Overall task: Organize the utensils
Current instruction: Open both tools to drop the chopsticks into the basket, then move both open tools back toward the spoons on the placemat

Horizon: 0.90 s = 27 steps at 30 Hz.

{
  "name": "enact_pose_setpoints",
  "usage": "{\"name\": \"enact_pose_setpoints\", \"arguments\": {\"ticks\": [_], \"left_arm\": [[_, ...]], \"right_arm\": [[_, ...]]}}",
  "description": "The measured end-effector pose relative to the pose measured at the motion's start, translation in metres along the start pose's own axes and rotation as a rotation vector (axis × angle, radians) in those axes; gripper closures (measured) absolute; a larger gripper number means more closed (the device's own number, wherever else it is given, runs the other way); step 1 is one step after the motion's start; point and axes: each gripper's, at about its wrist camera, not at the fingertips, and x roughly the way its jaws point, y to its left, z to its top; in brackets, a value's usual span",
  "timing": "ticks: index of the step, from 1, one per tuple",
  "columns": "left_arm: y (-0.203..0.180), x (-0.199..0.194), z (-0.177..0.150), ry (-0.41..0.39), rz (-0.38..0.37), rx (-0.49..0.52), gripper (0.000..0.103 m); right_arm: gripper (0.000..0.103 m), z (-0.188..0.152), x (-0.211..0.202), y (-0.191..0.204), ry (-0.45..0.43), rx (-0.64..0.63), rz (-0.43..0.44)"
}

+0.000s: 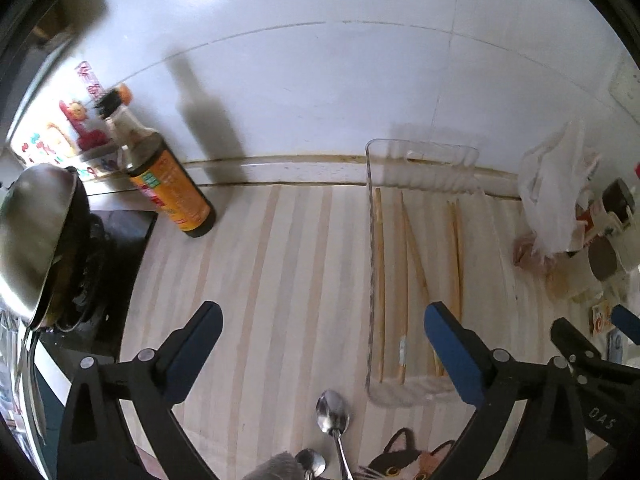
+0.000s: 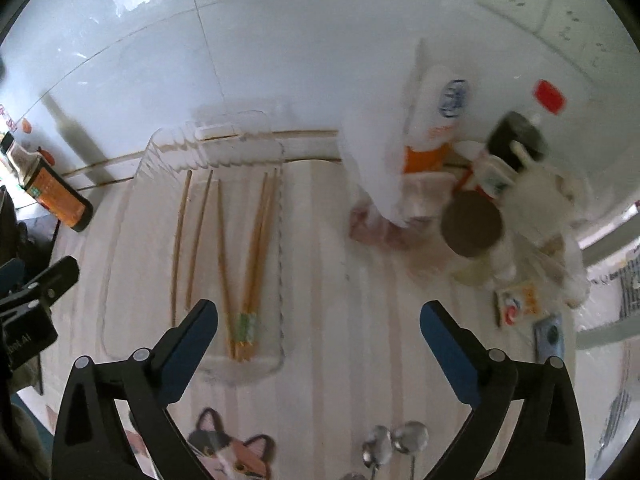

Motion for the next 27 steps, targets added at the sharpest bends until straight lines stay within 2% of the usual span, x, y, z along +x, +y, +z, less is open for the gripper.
{"name": "enact_pose_setpoints", "arguments": {"ticks": [6, 10, 18, 23, 25, 27], "left_arm": [[-0.001, -0.038, -0.021, -0.067, 0.011, 0.005, 0.0], [0.0, -0.071, -0.032, -0.124, -0.009, 0.007, 0.0], [0.004, -0.121, -0.051, -0.201, -0.056, 0.01, 0.0], [0.012, -0.138, -0.062, -0.197, -0.043, 0.003, 0.0], [0.017, -0.137, -0.068, -0.188, -0.043, -0.006, 0.0], [0.021, -0.129, -0.076, -0.161, -0.038, -0.01, 0.0]], "right_arm": [[0.0, -0.026, -0.041, -0.01, -0.093, 0.011, -0.052], [0.0, -0.037, -0.079, -0.015, -0.164, 0.013, -0.069], [0.0, -0.061, -0.141, -0.02, -0.269, 0.069, -0.043], [0.0, -0.075, -0.163, -0.025, -0.294, 0.118, 0.013], [0.0, -0.082, -0.162, -0.03, -0.278, 0.136, 0.052], [0.0, -0.092, -0.155, -0.035, -0.248, 0.146, 0.057]]}}
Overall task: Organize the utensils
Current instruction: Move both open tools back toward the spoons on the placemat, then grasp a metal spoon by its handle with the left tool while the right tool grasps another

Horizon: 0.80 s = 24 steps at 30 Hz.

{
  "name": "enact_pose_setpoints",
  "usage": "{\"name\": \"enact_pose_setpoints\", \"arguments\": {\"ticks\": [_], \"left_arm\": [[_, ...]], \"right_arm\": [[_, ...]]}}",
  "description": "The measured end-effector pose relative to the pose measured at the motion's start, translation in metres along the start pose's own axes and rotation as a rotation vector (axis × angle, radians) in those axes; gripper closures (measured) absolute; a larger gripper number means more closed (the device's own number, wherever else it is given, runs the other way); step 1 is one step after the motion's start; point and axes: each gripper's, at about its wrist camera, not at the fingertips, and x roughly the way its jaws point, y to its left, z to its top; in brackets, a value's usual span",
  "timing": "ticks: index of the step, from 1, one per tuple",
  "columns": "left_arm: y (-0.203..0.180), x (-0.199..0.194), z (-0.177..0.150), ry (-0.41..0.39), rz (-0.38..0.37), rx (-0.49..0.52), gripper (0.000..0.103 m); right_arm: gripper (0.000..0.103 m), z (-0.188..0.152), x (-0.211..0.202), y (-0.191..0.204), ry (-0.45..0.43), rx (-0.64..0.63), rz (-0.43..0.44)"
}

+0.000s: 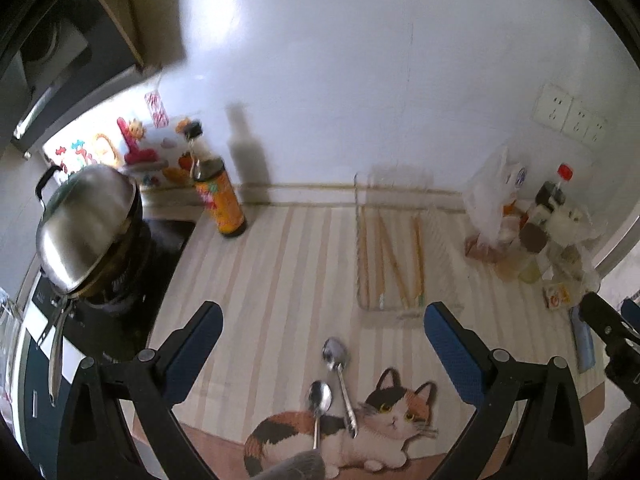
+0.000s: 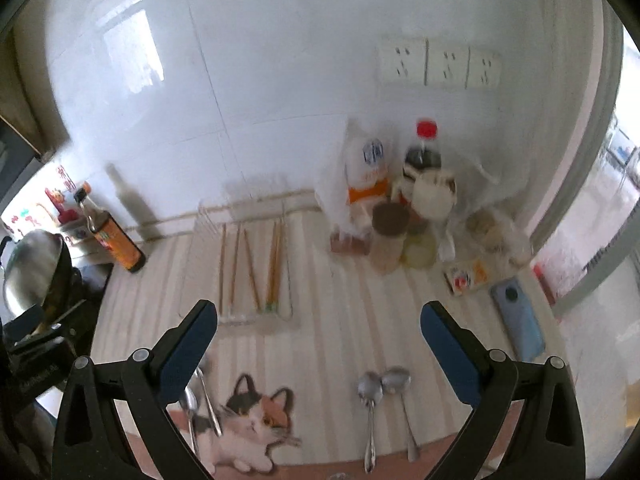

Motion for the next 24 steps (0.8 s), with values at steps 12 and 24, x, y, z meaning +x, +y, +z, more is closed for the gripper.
{"name": "enact_pose_setpoints", "arguments": {"ticks": [12, 24], "left_arm": [[0.037, 0.101, -0.11, 0.38, 0.092, -0.033, 0.001], [0.024, 0.177, -0.162, 0.627, -0.008, -0.068, 0.033]], "right_arm": [[0.044, -0.102, 0.112, -0.068, 0.4, 0.182, 0.045], [0.054, -0.15, 0.176, -0.079, 0.568, 0.172, -0.034]]}}
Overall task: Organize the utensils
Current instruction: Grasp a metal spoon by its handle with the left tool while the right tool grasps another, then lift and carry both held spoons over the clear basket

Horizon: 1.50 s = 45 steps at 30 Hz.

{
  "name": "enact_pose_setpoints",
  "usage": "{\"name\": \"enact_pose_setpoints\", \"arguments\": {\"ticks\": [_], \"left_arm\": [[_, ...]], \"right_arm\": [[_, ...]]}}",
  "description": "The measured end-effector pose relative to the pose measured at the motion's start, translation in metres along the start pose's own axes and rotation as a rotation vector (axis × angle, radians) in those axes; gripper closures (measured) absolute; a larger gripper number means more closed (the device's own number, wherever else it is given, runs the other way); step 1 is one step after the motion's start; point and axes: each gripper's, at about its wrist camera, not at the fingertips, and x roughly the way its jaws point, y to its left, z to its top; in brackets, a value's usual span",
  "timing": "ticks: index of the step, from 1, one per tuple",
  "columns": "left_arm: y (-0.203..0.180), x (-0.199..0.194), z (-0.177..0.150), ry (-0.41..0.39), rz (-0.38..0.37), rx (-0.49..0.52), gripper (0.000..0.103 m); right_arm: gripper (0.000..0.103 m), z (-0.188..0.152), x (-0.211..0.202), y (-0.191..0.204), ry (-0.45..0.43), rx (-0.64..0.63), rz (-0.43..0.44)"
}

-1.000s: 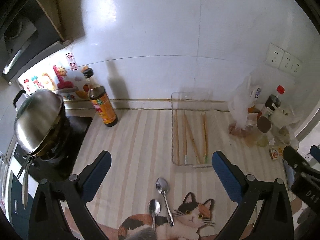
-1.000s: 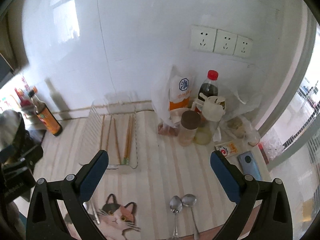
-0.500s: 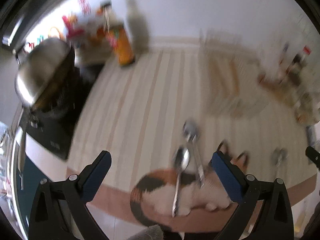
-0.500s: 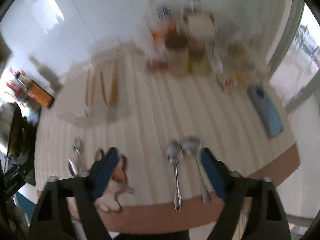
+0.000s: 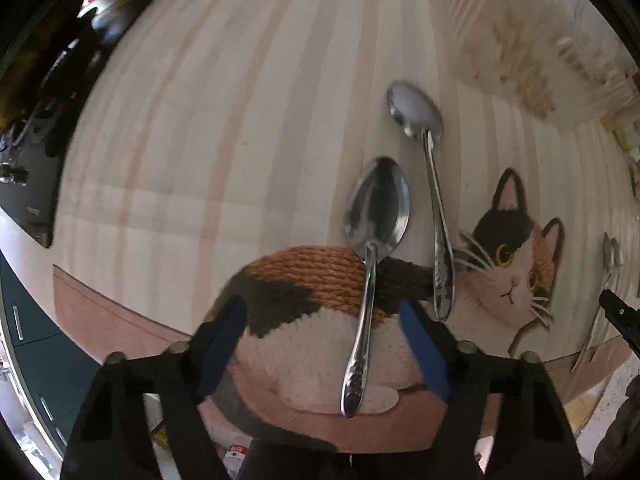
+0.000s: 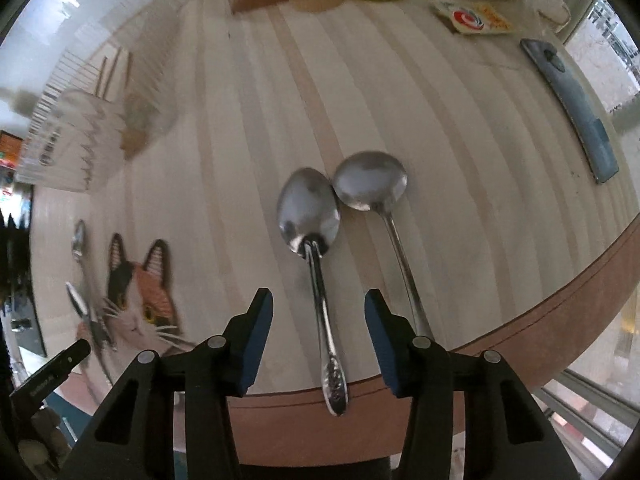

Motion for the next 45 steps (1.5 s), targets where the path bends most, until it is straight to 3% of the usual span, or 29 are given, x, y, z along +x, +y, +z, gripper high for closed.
{"name": "enact_pose_setpoints", "arguments": {"ticks": [4, 6, 7, 8, 9, 14, 19, 30, 35, 37, 45], "left_arm": [[-0.007, 0.006, 0.0, -0.009, -0.002, 0.01, 0.049], [-0.011, 0.004, 0.001, -0.016, -0.019, 0.024, 0.067], [-0.014, 0.003, 0.002, -0.022, -0.021, 0.036, 0.086], [-0.017, 0.003, 0.003, -0.022, -0.019, 0.047, 0.098], [-0.02, 0.003, 0.003, -0.02, -0.019, 0.05, 0.098], [-0.022, 0.004, 0.003, -0.02, -0.018, 0.04, 0.099], [-0.007, -0.007, -0.001, -0.035, -0.031, 0.013, 0.099], [-0.005, -0.067, -0.003, -0.155, -0.061, -0.007, 0.099], [-0.007, -0.109, 0.009, -0.229, -0.103, 0.014, 0.099], [-0.01, -0.126, 0.007, -0.257, -0.119, 0.028, 0.099], [-0.052, -0.181, 0.054, -0.353, -0.186, 0.103, 0.099]], "right_arm": [[0.06, -0.002, 0.006, 0.008, -0.016, -0.054, -0.069], [0.076, -0.003, 0.007, 0.014, -0.03, -0.083, -0.126], [0.078, -0.004, 0.007, 0.016, -0.038, -0.095, -0.142], [0.089, -0.004, 0.007, 0.018, -0.044, -0.102, -0.141], [0.096, -0.005, 0.008, 0.022, -0.046, -0.109, -0.148], [0.096, -0.012, 0.009, 0.036, -0.048, -0.144, -0.138], [0.099, -0.022, 0.006, 0.045, -0.043, -0.15, -0.073], [0.101, -0.031, -0.039, 0.055, -0.098, -0.123, 0.066], [0.101, -0.017, -0.072, 0.053, -0.152, -0.126, 0.117], [0.101, 0.004, -0.084, 0.047, -0.174, -0.126, 0.14], [0.101, 0.046, -0.135, 0.07, -0.265, -0.166, 0.223]]}}
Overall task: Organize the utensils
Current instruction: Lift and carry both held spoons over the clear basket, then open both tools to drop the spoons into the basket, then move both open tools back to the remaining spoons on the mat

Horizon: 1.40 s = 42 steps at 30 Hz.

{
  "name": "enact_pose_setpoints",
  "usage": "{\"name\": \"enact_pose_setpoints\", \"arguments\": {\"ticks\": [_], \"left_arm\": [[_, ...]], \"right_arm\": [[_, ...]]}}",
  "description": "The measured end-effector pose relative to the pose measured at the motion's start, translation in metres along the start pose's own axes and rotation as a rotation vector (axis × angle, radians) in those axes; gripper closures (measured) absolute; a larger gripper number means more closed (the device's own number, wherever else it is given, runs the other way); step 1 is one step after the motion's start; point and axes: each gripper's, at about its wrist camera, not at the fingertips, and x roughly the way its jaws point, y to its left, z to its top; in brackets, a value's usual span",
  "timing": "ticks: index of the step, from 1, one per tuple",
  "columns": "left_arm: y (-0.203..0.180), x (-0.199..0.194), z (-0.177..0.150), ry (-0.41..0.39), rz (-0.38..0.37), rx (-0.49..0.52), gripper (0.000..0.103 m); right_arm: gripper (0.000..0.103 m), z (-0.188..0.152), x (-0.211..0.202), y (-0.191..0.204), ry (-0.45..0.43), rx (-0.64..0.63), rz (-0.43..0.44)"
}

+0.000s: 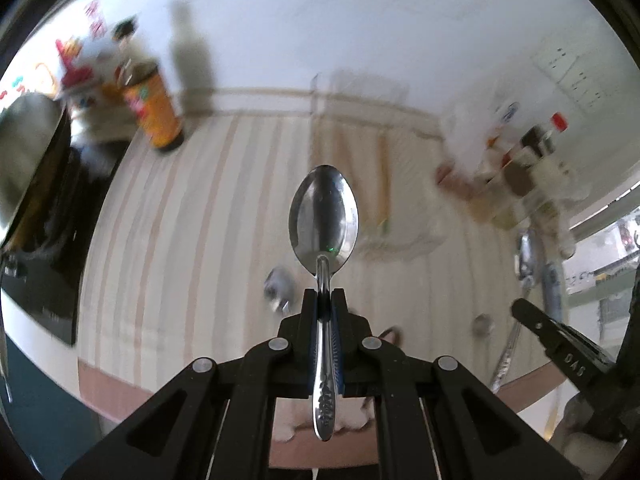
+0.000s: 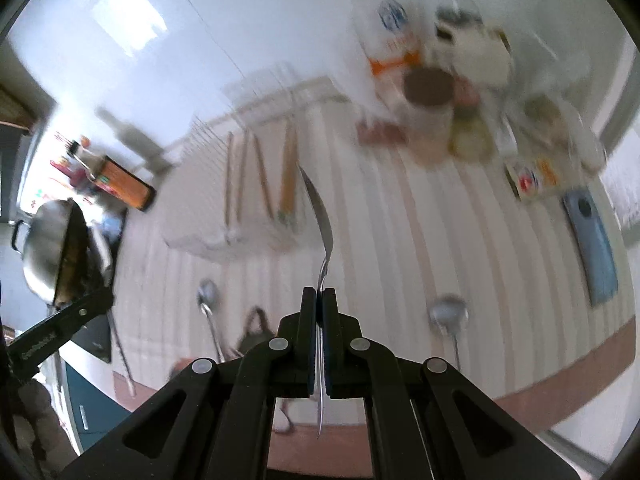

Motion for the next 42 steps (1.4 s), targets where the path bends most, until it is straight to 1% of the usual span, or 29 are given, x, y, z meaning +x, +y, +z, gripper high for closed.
{"name": "enact_pose_setpoints", "arguments": {"ticks": [4, 7, 10, 13, 17, 21, 24, 25, 28, 31, 33, 34, 35, 36, 37, 38, 39, 41, 42], "left_arm": [[-0.019, -0.001, 0.036, -0.03, -0.014, 0.024, 0.099], [-0.029, 0.004, 0.068, -0.029, -0.021, 0.032, 0.099], [-0.034, 0.019, 0.099, -0.003, -0.036, 0.029, 0.099], [-0.035, 0.04, 0.129, 0.041, -0.055, 0.011, 0.099], [-0.032, 0.066, 0.15, 0.101, -0.065, -0.01, 0.099], [-0.028, 0.089, 0.163, 0.157, -0.062, -0.022, 0.098], [-0.02, 0.097, 0.166, 0.175, -0.055, -0.043, 0.097], [-0.018, 0.097, 0.167, 0.178, -0.045, -0.047, 0.097], [-0.009, 0.095, 0.164, 0.168, -0.025, -0.075, 0.097], [0.003, 0.086, 0.151, 0.127, 0.029, -0.085, 0.093], [0.012, 0.077, 0.139, 0.092, 0.069, -0.1, 0.088], [0.016, 0.074, 0.131, 0.078, 0.09, -0.106, 0.08], [0.021, 0.069, 0.121, 0.06, 0.109, -0.114, 0.069], [0.026, 0.066, 0.113, 0.044, 0.129, -0.119, 0.062], [0.031, 0.064, 0.104, 0.032, 0.149, -0.125, 0.048], [0.036, 0.061, 0.094, 0.016, 0.165, -0.13, 0.039], [0.04, 0.059, 0.084, 0.001, 0.185, -0.135, 0.036], [0.048, 0.058, 0.063, -0.013, 0.229, -0.143, 0.024], [0.051, 0.059, 0.054, -0.012, 0.244, -0.145, 0.021]], "right_arm": [[0.101, 0.039, -0.002, 0.015, -0.037, -0.024, 0.023], [0.101, 0.071, 0.006, 0.023, -0.048, -0.028, 0.038], [0.101, 0.102, 0.02, 0.032, -0.041, -0.032, 0.046], [0.101, 0.131, 0.042, 0.041, -0.016, -0.035, 0.05], [0.101, 0.154, 0.073, 0.051, 0.032, -0.039, 0.059], [0.1, 0.163, 0.1, 0.058, 0.077, -0.049, 0.055], [0.1, 0.167, 0.12, 0.062, 0.146, -0.068, 0.026], [0.099, 0.165, 0.122, 0.061, 0.153, -0.071, 0.021], [0.098, 0.162, 0.125, 0.057, 0.158, -0.077, 0.007], [0.098, 0.157, 0.115, 0.045, 0.141, -0.059, -0.001], [0.096, 0.15, 0.102, 0.034, 0.115, -0.043, -0.015], [0.094, 0.146, 0.096, 0.028, 0.102, -0.034, -0.026], [0.09, 0.139, 0.087, 0.02, 0.084, -0.023, -0.041], [0.087, 0.132, 0.079, 0.013, 0.069, -0.014, -0.055], [0.085, 0.126, 0.073, 0.006, 0.057, -0.005, -0.068], [0.081, 0.119, 0.066, -0.002, 0.047, 0.005, -0.083], [0.076, 0.109, 0.059, -0.012, 0.037, 0.02, -0.101], [0.071, 0.092, 0.049, -0.028, 0.027, 0.04, -0.134], [0.07, 0.083, 0.045, -0.036, 0.027, 0.05, -0.152]]}}
